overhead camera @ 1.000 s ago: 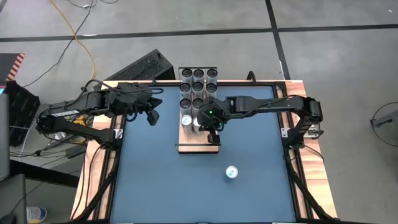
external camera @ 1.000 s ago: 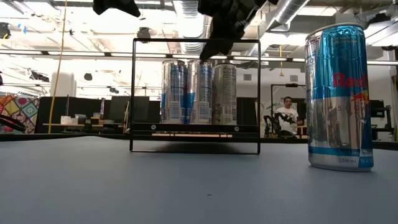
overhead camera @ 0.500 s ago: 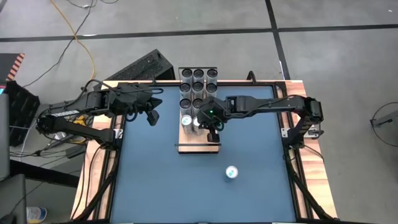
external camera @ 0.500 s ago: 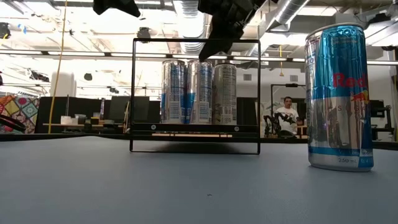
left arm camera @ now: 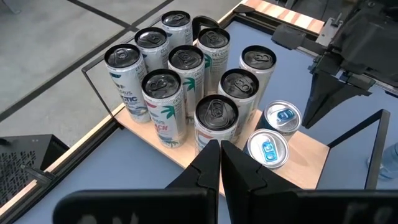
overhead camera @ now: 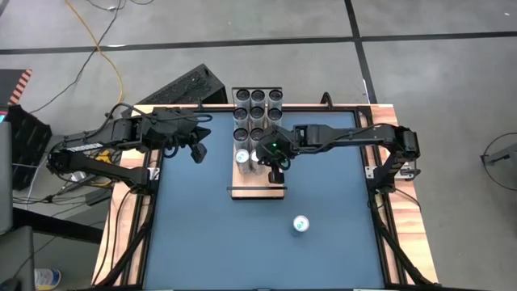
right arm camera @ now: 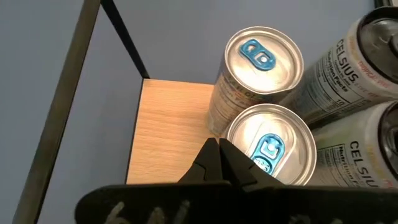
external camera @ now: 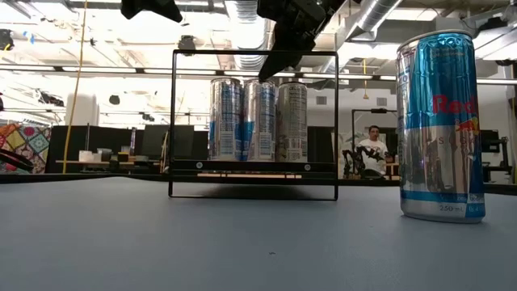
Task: Place canned beverage on shelf
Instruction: Adjust the blue soda cans on the shelf, then put the blue soda can on the shelf
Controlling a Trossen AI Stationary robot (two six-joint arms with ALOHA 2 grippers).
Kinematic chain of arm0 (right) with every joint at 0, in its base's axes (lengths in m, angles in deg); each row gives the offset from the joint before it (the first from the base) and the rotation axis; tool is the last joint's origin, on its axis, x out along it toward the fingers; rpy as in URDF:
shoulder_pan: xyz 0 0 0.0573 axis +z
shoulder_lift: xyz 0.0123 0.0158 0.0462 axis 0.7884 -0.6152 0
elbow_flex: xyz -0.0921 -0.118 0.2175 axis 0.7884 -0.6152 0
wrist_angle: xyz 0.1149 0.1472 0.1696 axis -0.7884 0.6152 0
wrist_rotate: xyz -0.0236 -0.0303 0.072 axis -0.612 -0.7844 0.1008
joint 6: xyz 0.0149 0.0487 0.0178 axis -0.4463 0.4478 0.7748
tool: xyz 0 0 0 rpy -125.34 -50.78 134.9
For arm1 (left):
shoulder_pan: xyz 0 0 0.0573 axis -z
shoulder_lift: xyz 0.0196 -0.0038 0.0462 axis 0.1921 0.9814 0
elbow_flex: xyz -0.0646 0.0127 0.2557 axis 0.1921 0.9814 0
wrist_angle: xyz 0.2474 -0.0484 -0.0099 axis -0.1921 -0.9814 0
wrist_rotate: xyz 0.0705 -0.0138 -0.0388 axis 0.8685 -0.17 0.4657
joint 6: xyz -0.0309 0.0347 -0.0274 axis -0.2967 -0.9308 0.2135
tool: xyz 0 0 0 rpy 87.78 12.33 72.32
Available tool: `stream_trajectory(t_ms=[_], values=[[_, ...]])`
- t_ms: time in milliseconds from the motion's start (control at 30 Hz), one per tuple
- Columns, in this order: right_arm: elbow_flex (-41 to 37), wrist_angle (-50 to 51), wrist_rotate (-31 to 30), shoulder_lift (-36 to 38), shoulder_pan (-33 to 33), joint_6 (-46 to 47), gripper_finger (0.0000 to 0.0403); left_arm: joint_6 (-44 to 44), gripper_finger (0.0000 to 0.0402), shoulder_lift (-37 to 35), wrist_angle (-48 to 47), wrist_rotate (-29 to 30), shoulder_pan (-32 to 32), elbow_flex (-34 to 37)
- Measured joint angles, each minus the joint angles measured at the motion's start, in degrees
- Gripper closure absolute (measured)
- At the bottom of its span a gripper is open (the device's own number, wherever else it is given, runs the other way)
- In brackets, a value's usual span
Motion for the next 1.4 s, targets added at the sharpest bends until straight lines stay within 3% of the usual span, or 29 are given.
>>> stream_trajectory(t_ms=[433,567,800,1000,1167,1267,1400], values=[[0.02,-4.18,0.65,0.04,0.24,-3.48,0.0403,0.36,0.0401,0.00,0.08,-0.06,0.00,0.00],[2.63,-1.75,0.69,1.76,0.89,-4.19,0.0403,0.94,0.0401,0.00,1.18,-2.95,0.00,0.02],[10.21,15.04,0.66,8.05,2.49,-3.73,0.0403,0.97,0.0396,2.19,9.88,-9.60,0.07,0.04],[11.75,28.47,0.60,13.51,5.24,6.55,0.0403,4.15,0.0395,5.84,13.56,-8.03,0.05,0.04],[11.69,42.10,0.32,14.58,11.13,18.37,0.0403,3.95,0.0395,10.10,12.32,-10.90,0.04,0.04],[11.68,48.50,0.67,14.50,17.49,21.36,0.0402,5.66,0.0395,11.89,13.21,-15.20,0.04,0.04],[11.67,49.04,0.68,13.14,26.12,13.96,0.0382,6.27,0.0395,13.15,15.12,-25.93,0.00,0.04]])
